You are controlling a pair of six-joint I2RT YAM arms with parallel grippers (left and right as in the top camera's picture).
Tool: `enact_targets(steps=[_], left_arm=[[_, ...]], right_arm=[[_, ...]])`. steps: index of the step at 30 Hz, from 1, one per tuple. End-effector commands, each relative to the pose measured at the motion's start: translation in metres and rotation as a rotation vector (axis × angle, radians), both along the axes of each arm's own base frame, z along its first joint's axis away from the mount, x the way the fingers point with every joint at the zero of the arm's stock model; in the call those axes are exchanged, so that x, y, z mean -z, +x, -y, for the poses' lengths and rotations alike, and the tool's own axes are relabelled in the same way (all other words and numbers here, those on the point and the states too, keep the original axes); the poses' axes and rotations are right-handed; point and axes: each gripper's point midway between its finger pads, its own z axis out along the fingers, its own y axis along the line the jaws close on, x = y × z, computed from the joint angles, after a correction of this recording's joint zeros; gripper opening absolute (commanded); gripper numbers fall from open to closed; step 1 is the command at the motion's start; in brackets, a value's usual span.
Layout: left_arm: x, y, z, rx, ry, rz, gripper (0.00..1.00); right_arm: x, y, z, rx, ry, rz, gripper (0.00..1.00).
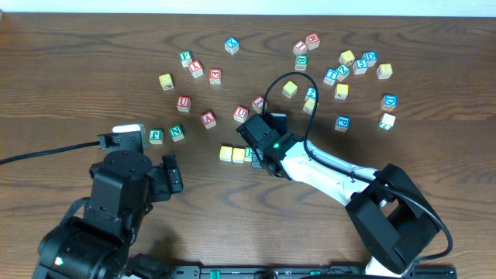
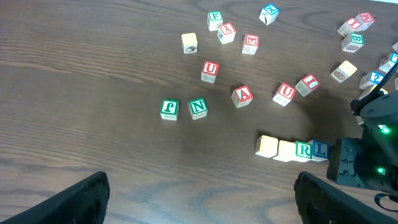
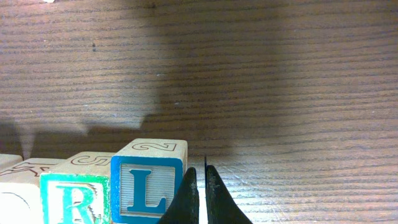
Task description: Spell out CORL
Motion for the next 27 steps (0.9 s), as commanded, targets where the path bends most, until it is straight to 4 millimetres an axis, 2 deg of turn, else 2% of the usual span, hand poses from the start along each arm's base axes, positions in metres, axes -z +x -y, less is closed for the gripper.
enact_targets(steps=[1, 4, 10, 13, 20, 27], left_arm=[[-0.004, 0.0, -0.003, -0.006, 0.012, 0.011, 0.93], [-0.004, 0.0, -0.003, -0.006, 0.012, 0.011, 0.93], [-0.004, 0.0, -0.003, -0.006, 0.012, 0.011, 0.93], [-0.004, 0.0, -0.003, -0.006, 0.012, 0.011, 0.93], [-0.004, 0.0, -0.003, -0.006, 0.012, 0.011, 0.93], [-0.004, 0.0, -0.003, -0.006, 0.012, 0.011, 0.93]], right_arm=[[0.003, -0.003, 0.001, -0.021, -0.023, -0.002, 0.01], [-0.001, 0.003, 0.021, 0.092, -0.085, 0.049, 0.02], [-0.005, 0.019, 0.029, 0.178, -0.055, 0.091, 0.01], [-0.008, 0.03, 0.021, 0.137, -0.016, 0.117, 0.01], [-0.015, 0.043, 0.002, 0.026, 0.027, 0.164, 0.01], [-0.012, 0.036, -0.011, -0.058, 0.071, 0.118, 0.01]])
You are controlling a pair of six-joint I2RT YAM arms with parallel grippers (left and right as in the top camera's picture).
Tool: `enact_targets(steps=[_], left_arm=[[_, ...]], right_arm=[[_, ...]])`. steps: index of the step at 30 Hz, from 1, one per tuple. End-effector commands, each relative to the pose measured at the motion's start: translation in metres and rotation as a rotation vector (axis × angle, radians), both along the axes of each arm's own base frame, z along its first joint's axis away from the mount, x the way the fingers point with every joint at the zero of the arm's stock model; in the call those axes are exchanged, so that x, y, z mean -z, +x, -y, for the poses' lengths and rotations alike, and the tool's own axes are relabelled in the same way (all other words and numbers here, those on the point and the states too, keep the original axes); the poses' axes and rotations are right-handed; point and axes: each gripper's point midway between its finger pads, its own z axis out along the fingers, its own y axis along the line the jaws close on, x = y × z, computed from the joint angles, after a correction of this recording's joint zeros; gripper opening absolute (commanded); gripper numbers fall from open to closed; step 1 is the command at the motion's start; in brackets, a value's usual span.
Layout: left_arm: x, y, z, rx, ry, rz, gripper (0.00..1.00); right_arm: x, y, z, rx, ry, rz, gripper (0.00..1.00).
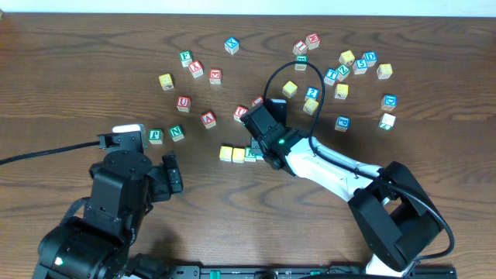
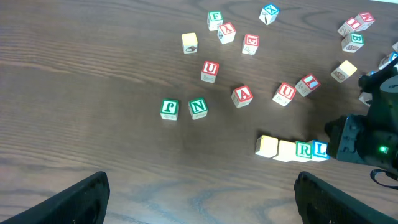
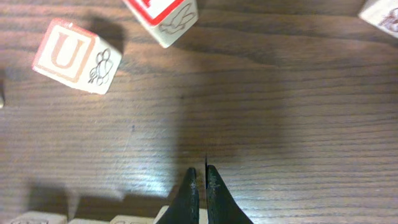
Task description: Spell out CORL
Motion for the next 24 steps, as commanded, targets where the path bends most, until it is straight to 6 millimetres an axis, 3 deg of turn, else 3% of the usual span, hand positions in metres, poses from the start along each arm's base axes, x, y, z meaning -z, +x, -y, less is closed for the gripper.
enact_targets(steps=[1, 19, 21, 24], left_arm=[[-0.004, 0.0, -0.003, -0.006, 0.012, 0.011, 0.93], [-0.004, 0.0, -0.003, -0.006, 0.012, 0.011, 0.93], [-0.004, 0.0, -0.003, -0.006, 0.012, 0.011, 0.93], [-0.004, 0.0, -0.003, -0.006, 0.012, 0.011, 0.93]], right_arm=[[0.005, -0.007, -0.004, -0.051, 0.008, -0.04, 0.01], [0.011, -0.019, -0.001, -0.063, -0.006, -0.096, 0.01], [0.011, -0.016, 0.003, -0.032, -0.021, -0.079, 0.01], [0.009, -0.011, 0.029, 0.14, -0.071, -0.042, 0.01]])
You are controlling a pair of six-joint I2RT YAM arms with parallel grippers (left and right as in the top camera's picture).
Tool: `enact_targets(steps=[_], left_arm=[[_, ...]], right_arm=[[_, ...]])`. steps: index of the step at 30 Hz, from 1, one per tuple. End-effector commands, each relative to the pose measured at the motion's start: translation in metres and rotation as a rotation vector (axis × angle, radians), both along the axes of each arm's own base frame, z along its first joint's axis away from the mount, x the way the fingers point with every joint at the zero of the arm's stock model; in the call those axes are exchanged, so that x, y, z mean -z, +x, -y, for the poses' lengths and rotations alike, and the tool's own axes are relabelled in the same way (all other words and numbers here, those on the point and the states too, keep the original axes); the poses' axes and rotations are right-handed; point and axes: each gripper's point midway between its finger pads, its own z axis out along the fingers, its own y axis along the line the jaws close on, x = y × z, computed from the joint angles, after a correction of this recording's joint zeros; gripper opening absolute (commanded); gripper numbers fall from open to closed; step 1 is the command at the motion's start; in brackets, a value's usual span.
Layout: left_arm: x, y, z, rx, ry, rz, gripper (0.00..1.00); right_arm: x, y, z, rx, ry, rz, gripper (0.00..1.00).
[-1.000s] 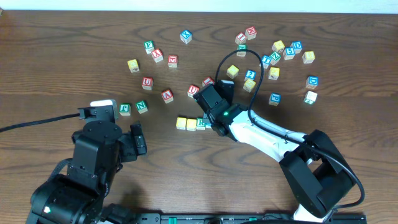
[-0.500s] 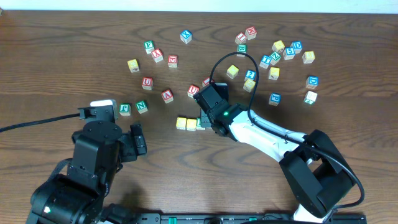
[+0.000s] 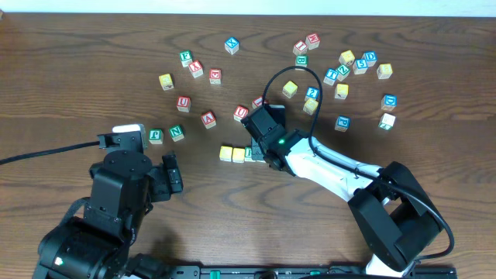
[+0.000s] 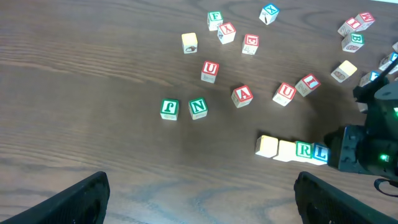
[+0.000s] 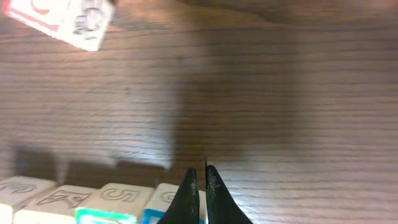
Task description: Spell out CORL
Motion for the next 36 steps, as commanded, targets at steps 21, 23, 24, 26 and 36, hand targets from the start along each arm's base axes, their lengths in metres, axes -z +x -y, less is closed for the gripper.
enact_targets(steps=[21, 23, 24, 26, 36], left_arm=[[-0.004, 0.0, -0.003, -0.006, 0.012, 0.011, 0.93], [-0.004, 0.0, -0.003, -0.006, 0.012, 0.011, 0.93], [-0.004, 0.0, -0.003, -0.006, 0.012, 0.011, 0.93], [-0.004, 0.0, -0.003, -0.006, 0.012, 0.011, 0.93], [-0.004, 0.0, -0.003, -0.006, 0.012, 0.011, 0.93]], right_arm=[[0.008, -0.01, 0.011, 0.077, 0.005, -0.068, 0.01], [0.008, -0.01, 0.011, 0.074, 0.009, -0.071, 0.01], [0.008, -0.01, 0.01, 0.073, 0.009, -0.071, 0.01], [0.008, -0.01, 0.007, 0.043, 0.014, -0.072, 0.01], [0.007, -0.011, -0.002, -0.02, 0.029, -0.071, 0.01]])
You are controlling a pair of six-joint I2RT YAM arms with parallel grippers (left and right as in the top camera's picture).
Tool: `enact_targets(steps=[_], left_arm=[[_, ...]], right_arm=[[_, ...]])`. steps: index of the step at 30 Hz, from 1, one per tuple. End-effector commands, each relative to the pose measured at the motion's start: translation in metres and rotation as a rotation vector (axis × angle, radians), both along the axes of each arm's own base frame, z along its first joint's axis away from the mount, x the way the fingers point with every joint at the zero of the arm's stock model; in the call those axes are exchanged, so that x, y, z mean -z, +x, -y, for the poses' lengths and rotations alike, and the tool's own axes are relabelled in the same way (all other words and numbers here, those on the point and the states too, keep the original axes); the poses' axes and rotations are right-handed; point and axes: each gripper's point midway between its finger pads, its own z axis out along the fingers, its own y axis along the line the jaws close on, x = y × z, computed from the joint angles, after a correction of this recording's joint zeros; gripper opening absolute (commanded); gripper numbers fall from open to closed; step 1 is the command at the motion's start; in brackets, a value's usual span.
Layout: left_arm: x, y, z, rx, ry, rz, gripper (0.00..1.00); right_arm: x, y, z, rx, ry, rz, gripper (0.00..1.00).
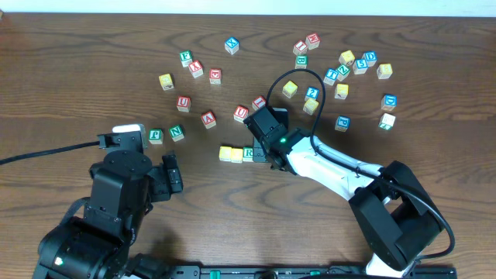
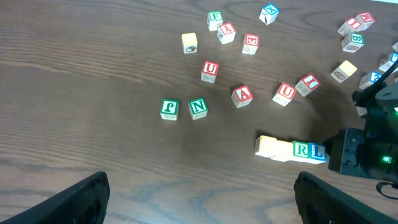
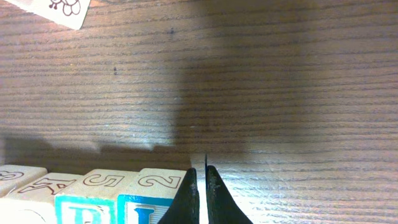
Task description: Spell out CORL
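A row of blocks lies mid-table. Its two left blocks show plain cream faces with no letters readable; after them come a green R and a blue L. My right gripper is shut on nothing, its tips low at the L block's right side, beside the R. In the overhead view the right gripper covers the row's right end. My left gripper is open and empty, near the table's front left.
Loose letter blocks lie behind the row: red U, red A, another red U, green N. A denser cluster sits at the back right. The right arm's cable loops over the middle blocks.
The shut right gripper has come nearer the row's front, so the tops of the L and R blocks show more fully at its tips. The row and the left arm stay put.
The shut right gripper first stood low at the L block's right side. Then it was farther back, facing the red U blocks behind the row. Afterwards it was near the row again, and now it is at the L's right edge. The left arm never moved.
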Motion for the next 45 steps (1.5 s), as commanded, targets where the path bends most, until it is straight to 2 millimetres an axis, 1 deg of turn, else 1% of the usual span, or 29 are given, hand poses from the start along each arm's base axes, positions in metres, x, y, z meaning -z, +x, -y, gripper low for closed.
enact_targets(steps=[1, 7, 8, 10, 14, 19, 23, 25, 29, 38, 45], left_arm=[[-0.004, 0.0, -0.003, -0.006, 0.012, 0.011, 0.93], [-0.004, 0.0, -0.003, -0.006, 0.012, 0.011, 0.93], [-0.004, 0.0, -0.003, -0.006, 0.012, 0.011, 0.93], [-0.004, 0.0, -0.003, -0.006, 0.012, 0.011, 0.93], [-0.004, 0.0, -0.003, -0.006, 0.012, 0.011, 0.93], [-0.004, 0.0, -0.003, -0.006, 0.012, 0.011, 0.93], [-0.004, 0.0, -0.003, -0.006, 0.012, 0.011, 0.93], [-0.004, 0.0, -0.003, -0.006, 0.012, 0.011, 0.93], [-0.004, 0.0, -0.003, -0.006, 0.012, 0.011, 0.93], [-0.004, 0.0, -0.003, -0.006, 0.012, 0.011, 0.93], [-0.004, 0.0, -0.003, -0.006, 0.012, 0.011, 0.93]], right_arm=[[0.001, 0.0, 0.002, -0.017, -0.02, 0.006, 0.01], [0.001, 0.004, 0.018, 0.093, -0.071, 0.032, 0.01], [0.001, 0.003, 0.024, 0.132, -0.085, 0.035, 0.01], [0.001, 0.003, 0.027, 0.147, -0.094, 0.037, 0.01], [0.002, -0.001, 0.022, 0.131, -0.078, 0.015, 0.01], [0.004, -0.006, 0.023, 0.123, -0.087, -0.005, 0.01], [0.008, -0.018, 0.021, 0.114, -0.081, -0.059, 0.01], [0.01, -0.025, 0.024, 0.116, -0.1, -0.082, 0.01], [0.011, -0.032, 0.021, 0.095, -0.117, -0.089, 0.01], [0.01, -0.034, 0.02, 0.06, -0.132, -0.086, 0.01], [0.01, -0.047, 0.007, -0.014, -0.145, -0.089, 0.01]])
